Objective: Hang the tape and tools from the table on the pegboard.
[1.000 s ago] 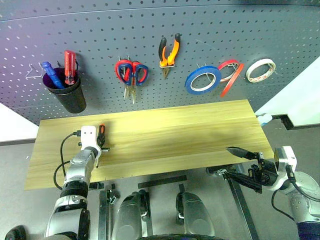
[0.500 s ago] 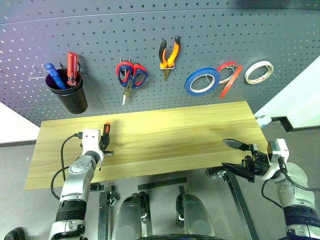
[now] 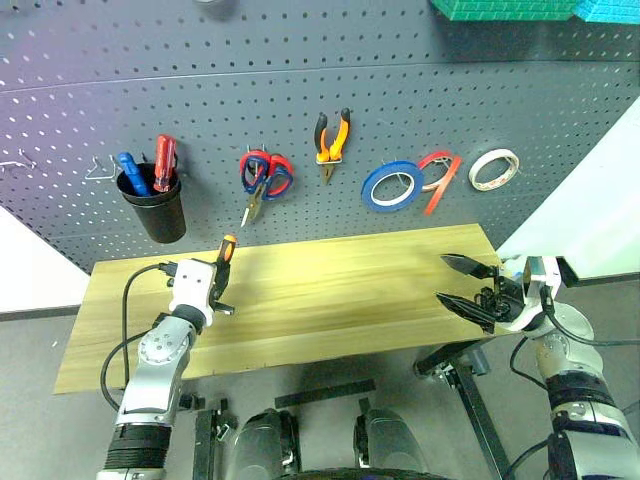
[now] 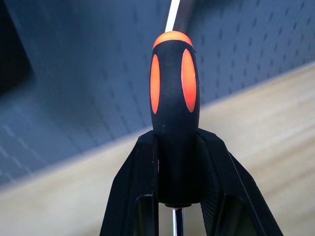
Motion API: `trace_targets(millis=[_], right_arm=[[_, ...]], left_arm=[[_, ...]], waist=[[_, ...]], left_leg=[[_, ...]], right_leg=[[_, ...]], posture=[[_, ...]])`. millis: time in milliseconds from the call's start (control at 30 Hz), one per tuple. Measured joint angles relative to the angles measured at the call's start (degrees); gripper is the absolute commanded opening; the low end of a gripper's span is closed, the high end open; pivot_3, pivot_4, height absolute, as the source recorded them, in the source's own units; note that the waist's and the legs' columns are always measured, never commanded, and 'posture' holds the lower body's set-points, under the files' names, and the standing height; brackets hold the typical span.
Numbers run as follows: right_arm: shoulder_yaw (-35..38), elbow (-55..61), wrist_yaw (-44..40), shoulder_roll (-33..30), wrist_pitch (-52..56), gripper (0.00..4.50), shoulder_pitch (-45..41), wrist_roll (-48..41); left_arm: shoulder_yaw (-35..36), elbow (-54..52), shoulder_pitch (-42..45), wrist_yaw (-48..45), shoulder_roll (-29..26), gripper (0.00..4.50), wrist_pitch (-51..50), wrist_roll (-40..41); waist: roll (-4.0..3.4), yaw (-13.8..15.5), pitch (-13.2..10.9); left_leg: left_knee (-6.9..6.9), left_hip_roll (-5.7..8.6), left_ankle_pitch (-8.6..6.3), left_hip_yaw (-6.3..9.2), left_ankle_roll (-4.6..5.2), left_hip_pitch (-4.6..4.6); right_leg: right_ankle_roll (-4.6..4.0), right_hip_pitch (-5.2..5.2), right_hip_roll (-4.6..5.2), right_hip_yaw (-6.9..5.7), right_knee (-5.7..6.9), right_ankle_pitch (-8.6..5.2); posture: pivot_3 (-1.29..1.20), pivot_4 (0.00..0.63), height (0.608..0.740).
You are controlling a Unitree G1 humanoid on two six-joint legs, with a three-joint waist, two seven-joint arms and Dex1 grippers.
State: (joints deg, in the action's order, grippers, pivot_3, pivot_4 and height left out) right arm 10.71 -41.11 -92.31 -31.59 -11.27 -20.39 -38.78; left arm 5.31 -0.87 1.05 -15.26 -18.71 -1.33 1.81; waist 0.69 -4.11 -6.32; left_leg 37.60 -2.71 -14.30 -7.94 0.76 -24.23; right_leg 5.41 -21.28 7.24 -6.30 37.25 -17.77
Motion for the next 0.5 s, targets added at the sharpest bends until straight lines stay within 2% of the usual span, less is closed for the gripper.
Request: trace_targets(millis=[233, 267, 400, 500], right_arm=[[-1.9, -6.9, 0.0, 0.1, -3.4, 4.50, -4.4, 0.3], [-1.9, -4.7, 0.9, 0.1, -2.8, 4.50, -3.5, 0.2], [-4.2, 24.4, 7.7, 3.7, 4.3, 4.50, 8.9, -1.5], [-4.4, 31.6, 10.9, 3.7, 9.2, 4.50, 10.7, -2.9]], left_arm=[[0.2, -4.4, 0.1, 1.3, -0.7, 0.66, 6.1, -1.6], [0.1, -4.9, 0.9, 1.6, -0.6, 0.66, 6.4, -1.8], [1.9, -7.4, 3.4, 2.3, -1.7, 0.66, 6.6, -1.9], [2.5, -9.7, 5.0, 2.4, -2.8, 0.66, 6.4, -1.9]], waist=[[-0.27, 0.1, 0.8], [-0.27, 0.2, 0.8], [-0.67, 0.4, 1.3], [-0.66, 0.2, 1.5]], left_leg=[[0.20, -0.03, -0.01, 0.03, 0.02, 0.00], [0.27, -0.04, -0.01, 0.05, 0.02, -0.02], [0.31, -0.13, -0.02, 0.08, 0.01, -0.14], [0.47, -0.10, -0.16, 0.06, 0.26, -0.05]], right_leg=[[-0.01, 0.06, -0.02, 0.00, 0.13, 0.01], [-0.02, 0.05, -0.02, 0.00, 0.21, 0.01], [-0.02, -0.07, -0.07, 0.02, 0.28, 0.00], [0.01, 0.06, -0.07, 0.02, 0.29, 0.14]], posture=[[-0.09, 0.000, 0.740], [-0.09, 0.000, 0.740], [-0.09, 0.000, 0.740], [-0.08, 0.000, 0.740]])
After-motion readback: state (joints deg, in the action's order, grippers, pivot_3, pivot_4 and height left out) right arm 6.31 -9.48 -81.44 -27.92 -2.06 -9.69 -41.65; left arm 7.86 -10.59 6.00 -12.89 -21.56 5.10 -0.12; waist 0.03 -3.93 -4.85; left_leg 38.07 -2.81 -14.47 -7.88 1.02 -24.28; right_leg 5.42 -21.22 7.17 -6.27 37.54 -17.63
